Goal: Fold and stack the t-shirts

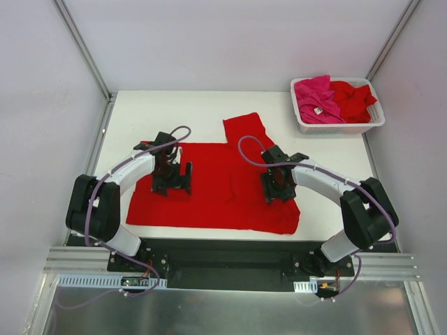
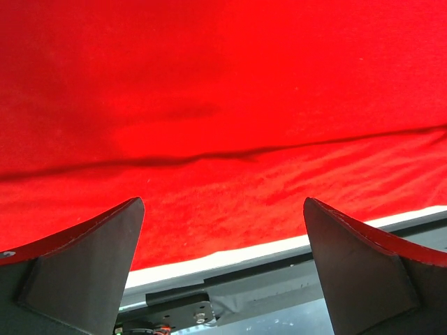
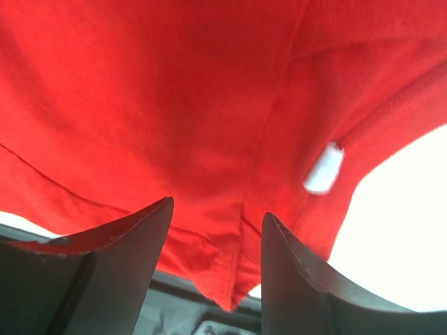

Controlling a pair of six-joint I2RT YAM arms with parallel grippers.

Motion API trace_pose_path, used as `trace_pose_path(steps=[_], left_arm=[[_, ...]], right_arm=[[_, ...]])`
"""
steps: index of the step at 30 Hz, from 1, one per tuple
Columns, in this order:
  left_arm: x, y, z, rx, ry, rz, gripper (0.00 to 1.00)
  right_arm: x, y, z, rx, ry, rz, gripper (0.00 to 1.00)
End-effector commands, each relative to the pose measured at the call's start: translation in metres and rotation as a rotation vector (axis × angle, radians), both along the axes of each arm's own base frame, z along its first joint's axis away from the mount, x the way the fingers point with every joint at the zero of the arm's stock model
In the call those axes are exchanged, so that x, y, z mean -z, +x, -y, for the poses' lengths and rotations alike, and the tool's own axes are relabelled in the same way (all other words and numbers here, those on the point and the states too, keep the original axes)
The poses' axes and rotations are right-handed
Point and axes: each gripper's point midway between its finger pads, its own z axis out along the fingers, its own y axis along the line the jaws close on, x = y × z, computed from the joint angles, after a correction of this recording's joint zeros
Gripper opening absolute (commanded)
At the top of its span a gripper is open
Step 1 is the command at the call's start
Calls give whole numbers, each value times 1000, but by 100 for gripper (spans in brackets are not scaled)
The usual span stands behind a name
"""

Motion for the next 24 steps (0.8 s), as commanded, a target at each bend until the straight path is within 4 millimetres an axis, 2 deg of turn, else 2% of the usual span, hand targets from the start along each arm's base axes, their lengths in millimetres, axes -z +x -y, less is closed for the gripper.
trace_pose_path(steps=[1, 6, 10, 19, 24], left_arm=[[8, 11, 6, 39, 28, -3, 99], [23, 5, 12, 76, 50, -51, 99], [26, -6, 17, 103, 49, -62, 99], [17, -31, 18, 126, 24, -44, 99], [16, -40, 14, 131, 31, -46, 99]], right_arm=[[11, 11, -14, 33, 49, 11, 58], [26, 4, -15, 40, 39, -51, 58], [32, -4, -10, 46, 21, -75, 58], [31, -31, -9, 29, 23, -151, 58], [25, -42, -15, -17, 4, -158, 58]])
